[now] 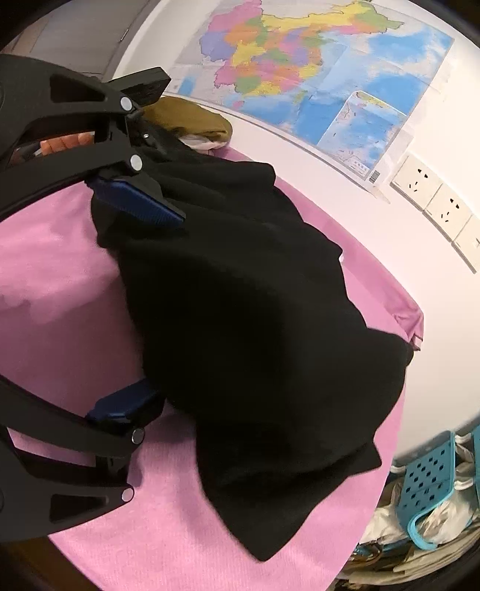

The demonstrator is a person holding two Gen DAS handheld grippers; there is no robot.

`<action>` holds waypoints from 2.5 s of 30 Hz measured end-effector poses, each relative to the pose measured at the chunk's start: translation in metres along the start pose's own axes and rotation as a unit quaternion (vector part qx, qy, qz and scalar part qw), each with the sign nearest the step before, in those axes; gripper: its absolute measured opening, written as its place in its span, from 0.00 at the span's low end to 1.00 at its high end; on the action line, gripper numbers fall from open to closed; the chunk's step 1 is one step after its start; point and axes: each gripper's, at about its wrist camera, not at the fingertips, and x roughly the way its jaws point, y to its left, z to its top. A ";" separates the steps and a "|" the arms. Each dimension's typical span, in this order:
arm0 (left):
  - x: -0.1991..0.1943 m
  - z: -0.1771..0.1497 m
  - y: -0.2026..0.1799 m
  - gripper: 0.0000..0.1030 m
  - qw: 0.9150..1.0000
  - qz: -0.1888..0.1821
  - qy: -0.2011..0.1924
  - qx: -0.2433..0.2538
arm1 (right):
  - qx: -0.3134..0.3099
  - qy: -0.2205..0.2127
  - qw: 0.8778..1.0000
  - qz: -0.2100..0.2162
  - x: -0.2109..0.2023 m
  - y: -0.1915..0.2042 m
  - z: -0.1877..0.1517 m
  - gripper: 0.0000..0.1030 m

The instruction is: Fold large clothes

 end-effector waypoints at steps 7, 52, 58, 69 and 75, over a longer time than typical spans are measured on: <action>0.000 0.000 0.000 0.79 1.000 0.000 0.002 0.000 | -0.013 -0.028 1.000 0.007 0.025 0.004 0.024 0.80; 0.021 0.020 -0.025 0.40 0.997 0.056 -0.012 0.045 | -0.089 0.007 0.991 0.095 0.044 0.021 0.051 0.22; -0.014 0.038 -0.036 0.33 0.998 0.022 -0.040 0.047 | -0.166 -0.028 0.979 0.114 0.002 0.075 0.065 0.21; -0.100 0.078 -0.055 0.31 0.990 0.029 -0.115 0.080 | -0.273 -0.069 0.946 0.158 -0.034 0.176 0.078 0.21; -0.157 0.103 -0.047 0.31 0.981 0.058 -0.164 0.088 | -0.313 -0.080 0.926 0.193 -0.030 0.232 0.087 0.21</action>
